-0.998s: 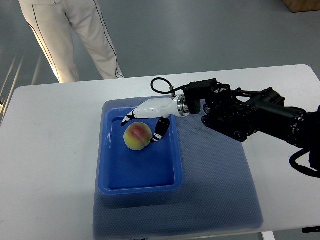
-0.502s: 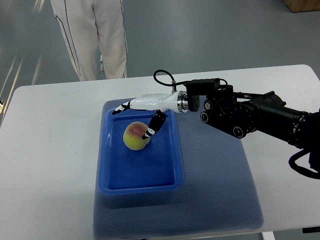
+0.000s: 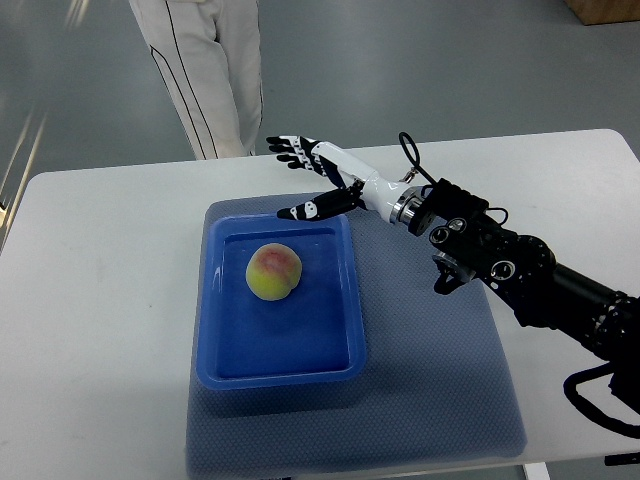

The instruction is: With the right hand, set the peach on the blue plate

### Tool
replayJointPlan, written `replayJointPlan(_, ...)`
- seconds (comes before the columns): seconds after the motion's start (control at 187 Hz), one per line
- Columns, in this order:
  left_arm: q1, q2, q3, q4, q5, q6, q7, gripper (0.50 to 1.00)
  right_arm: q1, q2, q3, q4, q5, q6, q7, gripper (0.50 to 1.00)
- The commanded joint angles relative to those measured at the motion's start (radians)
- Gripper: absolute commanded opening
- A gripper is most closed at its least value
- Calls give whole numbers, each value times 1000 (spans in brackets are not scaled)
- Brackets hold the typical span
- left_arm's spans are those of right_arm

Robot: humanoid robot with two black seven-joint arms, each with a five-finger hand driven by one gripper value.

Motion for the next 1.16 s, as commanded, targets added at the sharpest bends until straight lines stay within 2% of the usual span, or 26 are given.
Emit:
replayJointPlan(0.0,0,0,2,0,0,0,0,1000,-53,1,136,0,88,-20,1,924)
replayJointPlan(0.128,0,0,0,0,0,0,0,1000,-91,1,242,-3,255,-60,-1,924)
replayJointPlan(0.214,0,0,0,0,0,0,0,1000,-119,1,258,-9,366,-116,-1,926)
replayJointPlan(0.299,0,0,0,0,0,0,0,1000,-136,1,253,-26,444,-143,-1,928)
replayJointPlan(0.454,0,0,0,-1,0,0,0,1000,-151,1,254,-69,473,-146,-1,928)
replayJointPlan(0.715,0,0,0,-1,0,0,0,1000,-170,1,256,-77,484,-155,-1,930)
replayJointPlan(0.923,0,0,0,-1,0,0,0,1000,-177,1,250,-78,686,-156,-2,930)
replayJointPlan(1.153,0,0,0,-3,0,0,0,1000,-187,1,247,-77,696,-158,1,930)
